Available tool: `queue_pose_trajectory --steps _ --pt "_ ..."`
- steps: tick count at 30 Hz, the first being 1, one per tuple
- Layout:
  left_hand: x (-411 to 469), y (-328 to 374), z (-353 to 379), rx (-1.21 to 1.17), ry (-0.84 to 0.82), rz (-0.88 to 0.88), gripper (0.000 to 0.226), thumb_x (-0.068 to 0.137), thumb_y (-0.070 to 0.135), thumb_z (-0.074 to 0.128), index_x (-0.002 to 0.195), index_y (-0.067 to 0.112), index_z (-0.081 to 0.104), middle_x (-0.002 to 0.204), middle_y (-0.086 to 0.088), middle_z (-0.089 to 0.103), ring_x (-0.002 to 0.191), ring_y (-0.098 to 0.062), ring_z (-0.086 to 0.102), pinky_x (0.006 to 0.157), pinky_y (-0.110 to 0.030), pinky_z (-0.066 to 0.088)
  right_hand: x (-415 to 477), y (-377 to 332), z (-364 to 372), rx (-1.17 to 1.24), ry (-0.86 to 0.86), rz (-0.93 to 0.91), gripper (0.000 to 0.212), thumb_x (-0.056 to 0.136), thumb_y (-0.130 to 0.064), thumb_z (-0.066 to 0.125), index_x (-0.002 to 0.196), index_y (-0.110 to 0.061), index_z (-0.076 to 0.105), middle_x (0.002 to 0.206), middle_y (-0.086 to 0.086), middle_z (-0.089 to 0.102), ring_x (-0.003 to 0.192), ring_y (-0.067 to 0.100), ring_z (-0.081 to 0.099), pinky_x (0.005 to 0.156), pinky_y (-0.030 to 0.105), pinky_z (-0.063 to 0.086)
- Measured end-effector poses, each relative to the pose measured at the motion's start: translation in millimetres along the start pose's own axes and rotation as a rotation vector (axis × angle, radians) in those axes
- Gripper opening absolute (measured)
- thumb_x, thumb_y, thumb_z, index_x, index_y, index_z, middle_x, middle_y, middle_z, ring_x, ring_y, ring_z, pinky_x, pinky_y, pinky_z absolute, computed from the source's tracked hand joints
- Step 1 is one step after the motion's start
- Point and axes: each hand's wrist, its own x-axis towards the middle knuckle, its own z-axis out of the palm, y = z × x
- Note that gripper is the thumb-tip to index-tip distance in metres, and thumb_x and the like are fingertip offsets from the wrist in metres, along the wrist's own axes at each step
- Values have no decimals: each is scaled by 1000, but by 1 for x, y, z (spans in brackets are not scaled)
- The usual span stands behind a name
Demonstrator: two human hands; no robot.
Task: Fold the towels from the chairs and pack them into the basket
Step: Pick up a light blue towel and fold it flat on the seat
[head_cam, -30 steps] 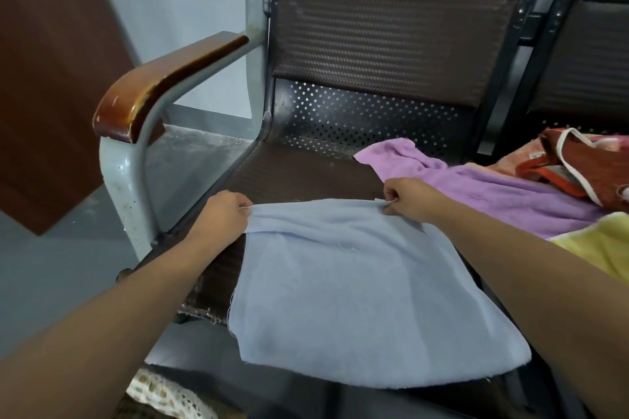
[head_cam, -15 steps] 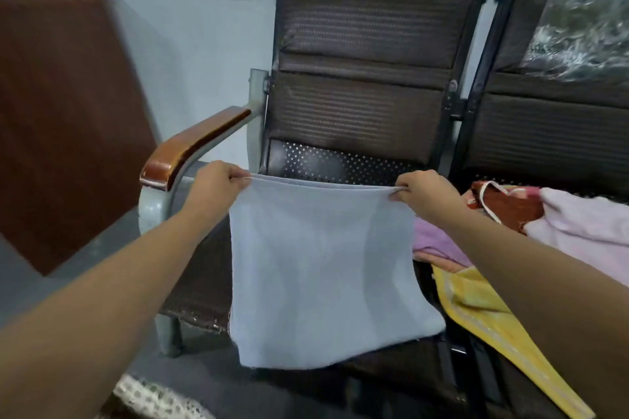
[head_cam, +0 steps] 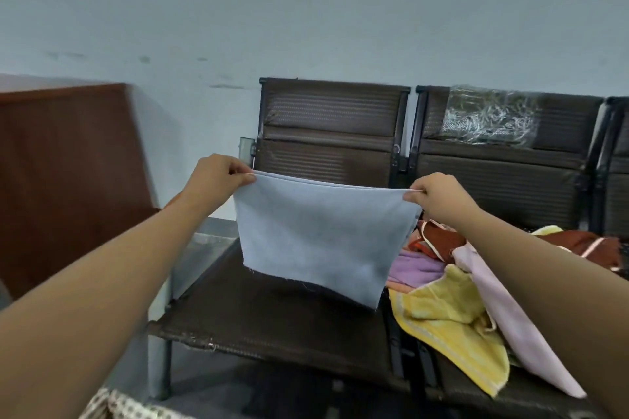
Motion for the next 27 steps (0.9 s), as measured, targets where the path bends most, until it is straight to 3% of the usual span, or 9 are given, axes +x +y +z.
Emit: queue_pose_trajectory --steps 2,4,8,12,15,19,23,27 --pt "-3 4 0 36 -16 17 10 89 22 72 97 18 78 86 0 65 88 -20 57 77 -26 36 -5 0 -5 106 31 28 19 93 -25 70 79 -12 73 61 6 70 50 9 64 51 20 44" --pt "-5 4 3 11 -20 24 9 88 20 73 97 21 73 85 -1 62 87 -24 57 75 -27 36 -8 1 -4 260 35 94 14 91 -19 72 81 -9 72 62 9 71 50 8 66 48 15 47" --pt "1 -3 18 117 -96 17 26 93 23 68 118 19 72 106 -8 65 99 -27 59 86 -30 42 -5 8 13 525 31 204 9 89 -9 73 90 -1 73 68 15 73 65 23 75 67 33 63" --pt "6 -16 46 45 -237 -131 16 97 26 62 103 15 71 80 -2 69 60 -18 69 60 -28 49 10 19 47 447 45 245 6 91 -15 73 90 -9 75 74 8 74 65 16 74 62 25 60" --pt "12 -36 76 -174 -307 -343 10 96 19 63 99 10 66 75 -7 68 64 -24 74 63 -33 59 28 26 74 440 34 274 7 90 -14 74 90 -7 76 77 8 73 69 16 72 60 21 55" --pt "26 -55 108 -521 -160 -416 15 98 11 59 104 0 67 90 -16 71 73 -21 74 69 -27 62 49 25 99 406 100 250 7 91 -16 71 88 -14 76 84 4 73 84 22 68 77 35 56" --pt "37 -54 100 -656 15 -225 16 98 14 61 92 22 74 95 -8 74 92 -17 71 91 -31 57 61 11 87 472 280 173 10 96 -17 64 98 -14 74 90 0 70 85 17 63 68 27 45" --pt "22 -43 86 -653 64 -136 16 99 15 60 98 23 74 95 0 74 95 -14 71 90 -26 54 48 7 78 570 358 162 8 98 -19 61 101 -17 69 92 -4 66 84 10 59 70 24 42"
